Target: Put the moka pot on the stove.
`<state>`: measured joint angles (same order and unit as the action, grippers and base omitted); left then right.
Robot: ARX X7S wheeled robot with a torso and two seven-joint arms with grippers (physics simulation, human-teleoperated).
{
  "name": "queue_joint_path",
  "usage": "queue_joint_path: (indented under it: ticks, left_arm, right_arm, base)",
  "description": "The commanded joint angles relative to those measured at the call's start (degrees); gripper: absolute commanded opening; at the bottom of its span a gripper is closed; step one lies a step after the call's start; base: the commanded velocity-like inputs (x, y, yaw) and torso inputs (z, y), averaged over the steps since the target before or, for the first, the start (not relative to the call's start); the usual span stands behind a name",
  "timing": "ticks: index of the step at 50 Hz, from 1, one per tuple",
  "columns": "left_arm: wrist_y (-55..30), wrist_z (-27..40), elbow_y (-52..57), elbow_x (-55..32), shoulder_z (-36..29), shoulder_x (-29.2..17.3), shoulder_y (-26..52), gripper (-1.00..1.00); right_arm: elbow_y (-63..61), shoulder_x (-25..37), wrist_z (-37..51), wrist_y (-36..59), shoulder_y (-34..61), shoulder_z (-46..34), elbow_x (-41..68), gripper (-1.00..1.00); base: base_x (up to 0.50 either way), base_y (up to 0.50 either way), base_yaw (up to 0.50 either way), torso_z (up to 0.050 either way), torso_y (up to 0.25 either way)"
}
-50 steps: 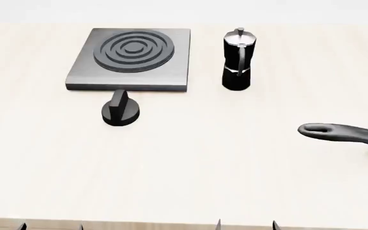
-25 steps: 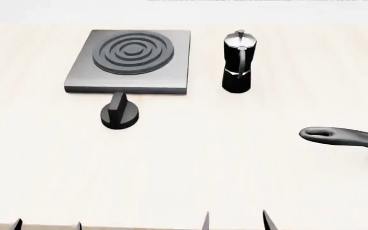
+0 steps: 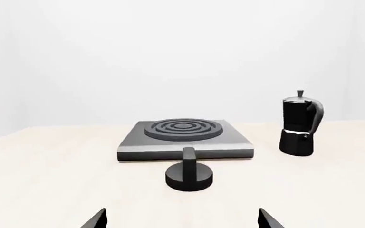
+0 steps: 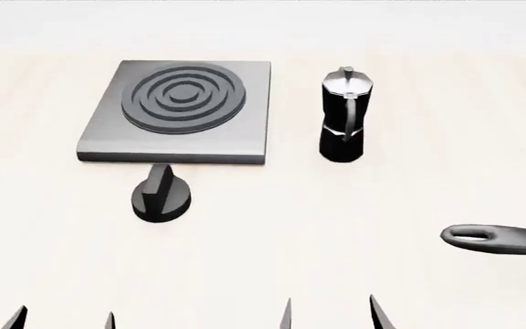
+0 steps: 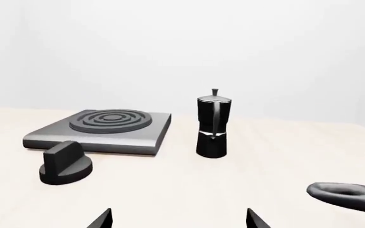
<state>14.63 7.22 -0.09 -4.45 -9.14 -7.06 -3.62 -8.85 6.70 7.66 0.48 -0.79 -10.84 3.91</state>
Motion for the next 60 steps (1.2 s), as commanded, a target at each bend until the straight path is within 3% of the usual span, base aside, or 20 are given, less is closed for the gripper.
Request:
queue_joint_path:
  ticks: [1, 60]
  left_arm:
    - [-0.03, 0.61, 0.50, -0.45, -0.65, -0.64, -0.02, 1.00]
    - [0.34, 2.57, 1.68, -2.47, -3.28, -2.99, -0.53, 1.00]
  right_arm:
    - [0.01, 0.59, 0.86, 0.16, 0.16, -0.94, 0.07, 1.00]
    - [0.41, 2.63, 3.29, -1.20, 0.19, -3.34, 2.94, 1.00]
  base:
    - [0.28, 0.00, 0.00, 0.000, 0.000]
    - [0.28, 0.00, 0.00, 0.000, 0.000]
